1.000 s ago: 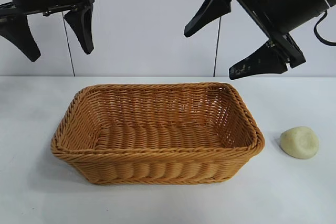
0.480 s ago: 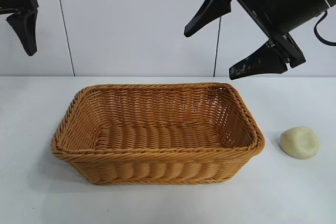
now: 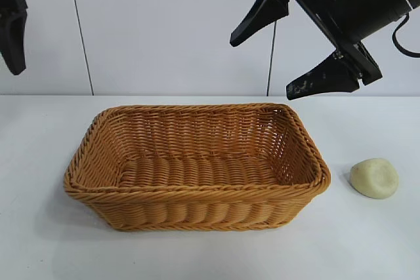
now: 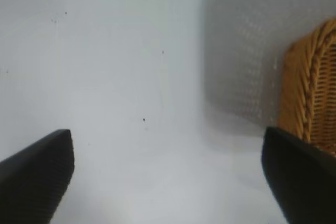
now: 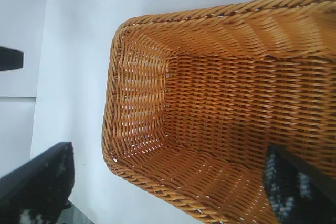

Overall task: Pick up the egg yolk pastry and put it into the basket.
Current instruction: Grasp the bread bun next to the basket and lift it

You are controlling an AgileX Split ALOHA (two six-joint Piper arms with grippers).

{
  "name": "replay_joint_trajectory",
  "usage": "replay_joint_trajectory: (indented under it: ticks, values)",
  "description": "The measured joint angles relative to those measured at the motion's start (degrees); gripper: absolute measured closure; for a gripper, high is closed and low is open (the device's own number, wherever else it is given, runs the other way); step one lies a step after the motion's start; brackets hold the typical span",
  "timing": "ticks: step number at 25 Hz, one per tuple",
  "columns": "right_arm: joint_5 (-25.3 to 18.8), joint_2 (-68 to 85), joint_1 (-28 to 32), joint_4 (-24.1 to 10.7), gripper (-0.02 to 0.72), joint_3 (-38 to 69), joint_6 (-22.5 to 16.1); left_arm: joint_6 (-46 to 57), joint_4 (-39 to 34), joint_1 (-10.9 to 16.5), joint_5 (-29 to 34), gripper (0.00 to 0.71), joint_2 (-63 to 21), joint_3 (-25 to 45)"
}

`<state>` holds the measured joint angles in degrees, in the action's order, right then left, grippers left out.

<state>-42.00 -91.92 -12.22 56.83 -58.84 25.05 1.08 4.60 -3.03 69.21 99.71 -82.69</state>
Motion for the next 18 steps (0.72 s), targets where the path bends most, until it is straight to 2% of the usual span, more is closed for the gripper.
replay_joint_trajectory:
  ticks: [5,13,18]
  values:
    - [0.0,0.0,0.0,0.0,0.008,0.0,0.0,-0.2,-1.0,0.0,0.1,0.015,-15.6,15.5]
    - [0.0,0.0,0.0,0.0,0.008,0.0,0.0,-0.2,-2.3,0.0,0.3,0.015,-43.9,36.1]
    - [0.0,0.0,0.0,0.0,0.008,0.0,0.0,-0.2,-2.3,0.0,-4.3,0.015,-59.9,45.8]
